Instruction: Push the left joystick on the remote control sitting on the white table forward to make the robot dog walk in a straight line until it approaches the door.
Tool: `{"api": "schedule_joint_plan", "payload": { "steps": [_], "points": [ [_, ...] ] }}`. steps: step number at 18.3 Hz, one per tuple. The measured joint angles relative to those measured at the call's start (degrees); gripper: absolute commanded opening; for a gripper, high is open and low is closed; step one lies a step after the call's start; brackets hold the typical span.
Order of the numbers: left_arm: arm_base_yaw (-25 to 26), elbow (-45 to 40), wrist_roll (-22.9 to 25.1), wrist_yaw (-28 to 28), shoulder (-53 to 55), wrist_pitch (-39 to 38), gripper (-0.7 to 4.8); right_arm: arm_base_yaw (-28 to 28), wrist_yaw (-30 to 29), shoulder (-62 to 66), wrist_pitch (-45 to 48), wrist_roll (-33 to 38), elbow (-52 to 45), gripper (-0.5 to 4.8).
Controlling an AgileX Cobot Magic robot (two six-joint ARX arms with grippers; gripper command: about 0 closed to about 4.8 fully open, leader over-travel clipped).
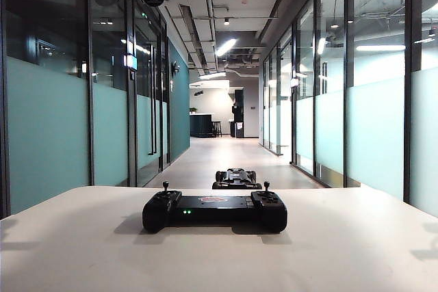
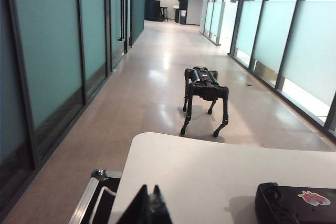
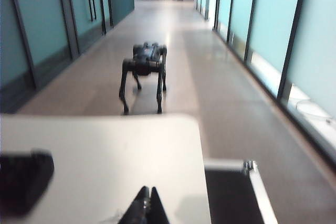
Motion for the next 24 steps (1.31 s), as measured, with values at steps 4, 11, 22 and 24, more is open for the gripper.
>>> {"api": "schedule_joint_plan", "payload": {
  "steps": [4,11,22,24],
  "points": [
    [0.0,0.7,0.0,-1.0,0.1,-0.1,-0.05,0.0,0.0,0.1,1.1,0.0,3.4,-0.06],
    [0.0,4.3,0.0,-0.6,8.6,4.8,-0.05,0.0,-2.7,3.7,1.7,0.0,5.6,-0.06],
    [0.0,13.0,0.0,8.7,36.2,19.7,-0.05,4.7,-7.9,16.7,12.0,0.0,7.0,-0.06],
    [-0.1,14.9,0.0,10.7,40.6,20.6,-0.05,7.1,-7.7,19.2,14.1,0.0,7.0,-0.06]
  ]
}}
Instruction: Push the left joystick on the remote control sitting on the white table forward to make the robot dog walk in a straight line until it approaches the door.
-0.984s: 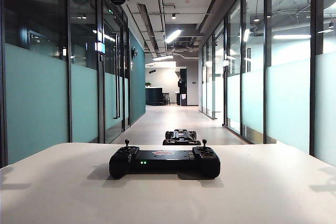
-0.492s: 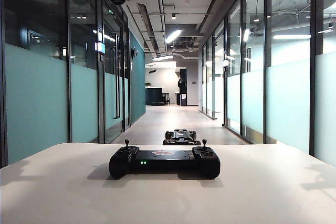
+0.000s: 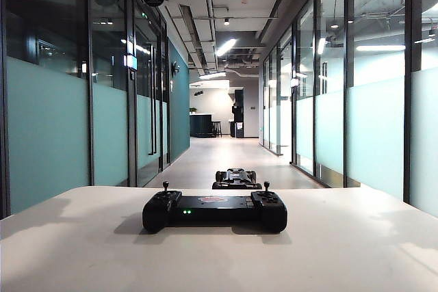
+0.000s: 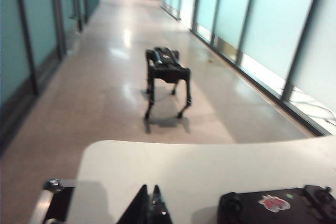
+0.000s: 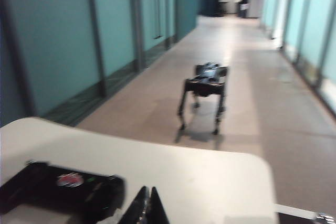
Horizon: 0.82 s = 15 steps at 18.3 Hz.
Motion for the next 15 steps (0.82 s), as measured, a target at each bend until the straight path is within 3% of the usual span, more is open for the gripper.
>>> {"api": "schedule_joint_plan", "payload": {
  "steps": [6,15],
  "points": [
    [-0.7,2.4,-2.3,3.9,9.1,4.7,-0.05,5.3,2.4,6.5,3.7,0.0,0.0,-0.06],
    [-9.7,6.4,0.0,4.4,19.2,5.1,-0.06,8.4,2.4,18.5,13.0,0.0,0.0,-0.06]
  ]
}}
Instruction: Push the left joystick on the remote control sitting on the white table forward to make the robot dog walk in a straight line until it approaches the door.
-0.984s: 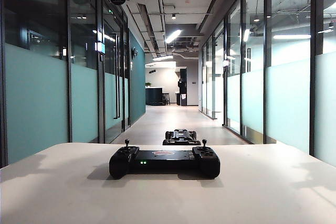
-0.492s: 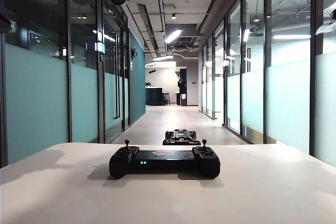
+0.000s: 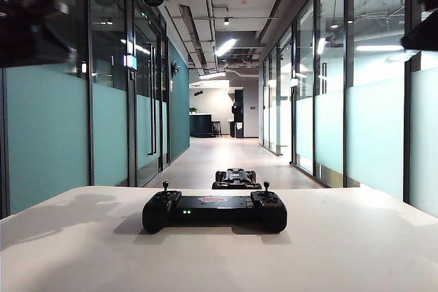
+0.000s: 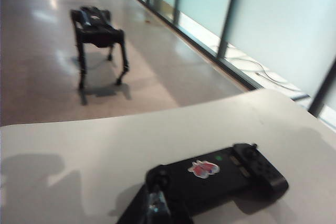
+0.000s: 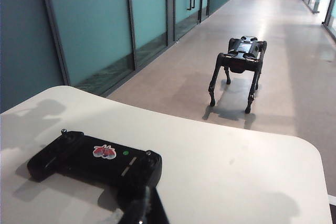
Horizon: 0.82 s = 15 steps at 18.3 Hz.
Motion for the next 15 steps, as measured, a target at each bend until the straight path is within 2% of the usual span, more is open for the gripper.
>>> {"api": "schedule_joint_plan", "payload": {
  "steps": [8,12,15],
  "points": [
    [-1.1,8.5,0.0,0.4,11.6,0.0,-0.06,0.0,-0.3,10.5,5.7,0.0,2.4,-0.06],
    [-1.1,9.9,0.0,2.8,15.7,-0.5,-0.05,0.0,-0.3,17.5,8.1,0.0,4.3,-0.06],
    [-1.1,10.9,0.0,3.8,16.0,-0.9,-0.05,0.0,-0.3,23.4,14.0,0.0,4.3,-0.06]
  ]
}}
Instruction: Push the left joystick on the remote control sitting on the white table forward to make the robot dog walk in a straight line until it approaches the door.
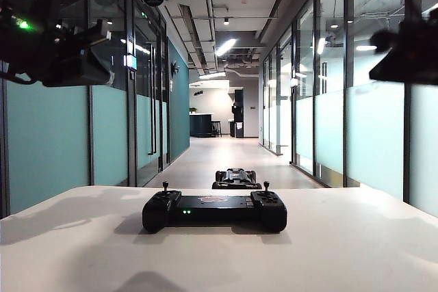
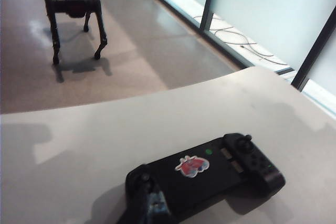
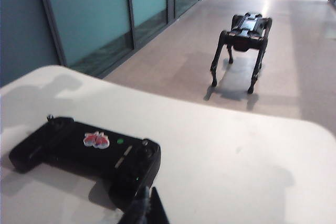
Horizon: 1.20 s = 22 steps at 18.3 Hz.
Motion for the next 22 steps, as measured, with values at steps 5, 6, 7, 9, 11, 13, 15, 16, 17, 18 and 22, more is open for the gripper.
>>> {"api": "schedule_joint_plan", "payload": {
  "steps": [5,6,7,9,11,13,15,16,17,18,22],
  "points": [
    [0.0,0.4,0.0,0.2,0.4,-1.4,-0.06,3.2,-1.2,11.8,5.7,0.1,2.4,-0.06],
    [0.0,0.4,0.0,0.2,0.4,-1.5,-0.06,3.8,-1.2,13.8,7.0,0.1,3.0,-0.06],
    [0.0,0.7,0.0,0.2,0.7,-1.4,-0.05,4.4,-1.1,16.7,8.9,0.1,3.8,-0.06],
    [0.0,0.7,0.0,0.2,2.1,-1.3,-0.06,5.5,-1.1,21.1,11.9,0.2,4.7,-0.06],
    [0.0,0.7,0.0,0.2,4.0,-1.4,-0.05,6.3,-1.1,25.8,15.2,1.2,6.1,-0.06],
    [0.0,0.7,0.0,0.4,5.9,-1.7,-0.06,6.8,-0.8,30.3,16.7,2.6,8.1,-0.06],
    [0.0,0.7,0.0,0.4,7.1,-1.7,-0.06,7.0,-0.5,33.5,17.4,3.1,9.5,-0.06],
    [0.0,0.7,0.0,0.6,8.0,-1.6,-0.06,7.0,-0.4,34.6,17.5,3.3,10.1,-0.06],
    [0.0,1.4,0.0,0.7,9.3,-1.8,-0.06,7.1,0.2,36.2,17.7,3.4,11.0,-0.06],
    [0.1,2.3,0.0,1.6,10.4,-1.8,-0.06,7.1,0.5,37.2,17.7,3.5,11.3,-0.06],
    [0.0,7.1,0.0,4.2,14.4,-1.9,-0.06,8.2,4.2,39.2,18.4,4.3,11.5,-0.06]
  ]
}}
